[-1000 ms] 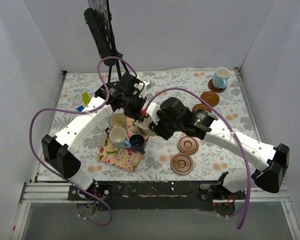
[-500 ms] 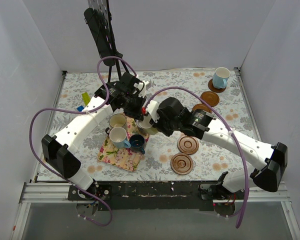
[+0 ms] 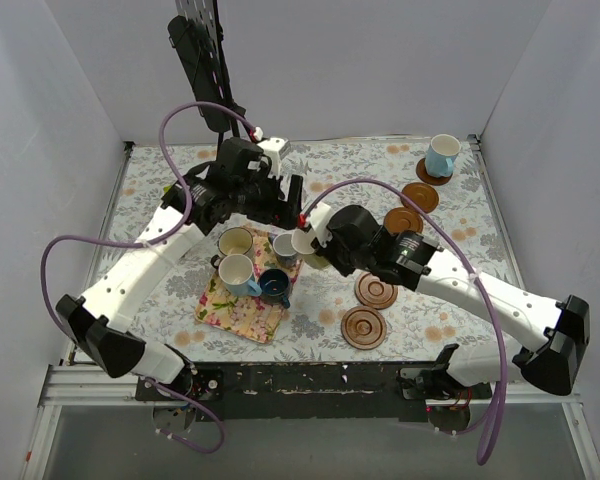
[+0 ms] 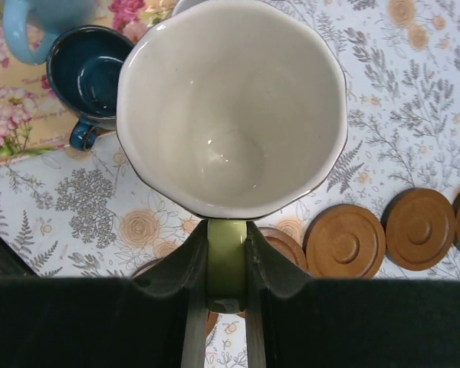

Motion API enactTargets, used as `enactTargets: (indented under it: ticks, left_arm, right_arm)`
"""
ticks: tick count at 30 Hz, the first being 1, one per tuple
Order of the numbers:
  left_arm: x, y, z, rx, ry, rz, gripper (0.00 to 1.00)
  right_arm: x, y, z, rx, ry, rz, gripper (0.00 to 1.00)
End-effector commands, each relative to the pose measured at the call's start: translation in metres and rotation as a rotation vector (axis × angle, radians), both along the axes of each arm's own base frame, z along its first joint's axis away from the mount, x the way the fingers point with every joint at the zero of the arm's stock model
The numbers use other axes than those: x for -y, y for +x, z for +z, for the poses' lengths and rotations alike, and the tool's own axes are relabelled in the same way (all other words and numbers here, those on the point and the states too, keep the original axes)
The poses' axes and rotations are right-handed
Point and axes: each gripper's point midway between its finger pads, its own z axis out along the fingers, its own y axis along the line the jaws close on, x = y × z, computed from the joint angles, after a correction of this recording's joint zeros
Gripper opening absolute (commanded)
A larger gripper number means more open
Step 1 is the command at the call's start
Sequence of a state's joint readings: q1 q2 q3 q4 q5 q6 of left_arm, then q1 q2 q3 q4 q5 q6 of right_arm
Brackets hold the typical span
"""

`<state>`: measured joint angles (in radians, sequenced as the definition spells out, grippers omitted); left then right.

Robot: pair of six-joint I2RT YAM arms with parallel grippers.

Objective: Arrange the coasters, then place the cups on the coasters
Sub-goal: Place the cup on the coaster.

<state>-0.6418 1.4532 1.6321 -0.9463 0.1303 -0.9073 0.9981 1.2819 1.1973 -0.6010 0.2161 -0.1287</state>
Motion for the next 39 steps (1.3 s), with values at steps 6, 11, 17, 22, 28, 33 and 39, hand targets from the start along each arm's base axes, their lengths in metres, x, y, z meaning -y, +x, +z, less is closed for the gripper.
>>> enactTargets:
  ticks: [6, 11, 17, 22, 28, 33, 39]
  left_arm:
    - [-0.034, 0.009, 0.051, 0.331, -0.115, 0.156, 0.98]
    - [-0.069, 0.022, 0.057, 0.462, -0.211, 0.273, 0.98]
    - [-0.102, 0.049, 0.050, 0.513, -0.216, 0.408, 0.98]
    - [-0.122, 0.050, 0.041, 0.626, -0.144, 0.442, 0.98]
    - [-0.156, 0.042, 0.000, 0.606, -0.186, 0.613, 0.98]
    - [-0.177, 0.038, -0.010, 0.616, -0.231, 0.679, 0.98]
    - [-0.188, 0.043, -0.011, 0.651, -0.153, 0.698, 0.98]
  right_arm:
    - [0.025, 0.039, 0.063, 0.178, 0.218, -0.197, 0.01]
    - [0.058, 0.065, 0.072, 0.193, 0.322, -0.298, 0.01]
    - [0.099, 0.103, 0.081, 0.272, 0.384, -0.437, 0.01]
    - [0.131, 0.135, 0.075, 0.306, 0.388, -0.513, 0.01]
    - [0.177, 0.172, 0.077, 0.353, 0.407, -0.579, 0.01]
    - [0.208, 0.194, 0.071, 0.352, 0.389, -0.607, 0.01]
    - [0.228, 0.218, 0.063, 0.419, 0.358, -0.606, 0.01]
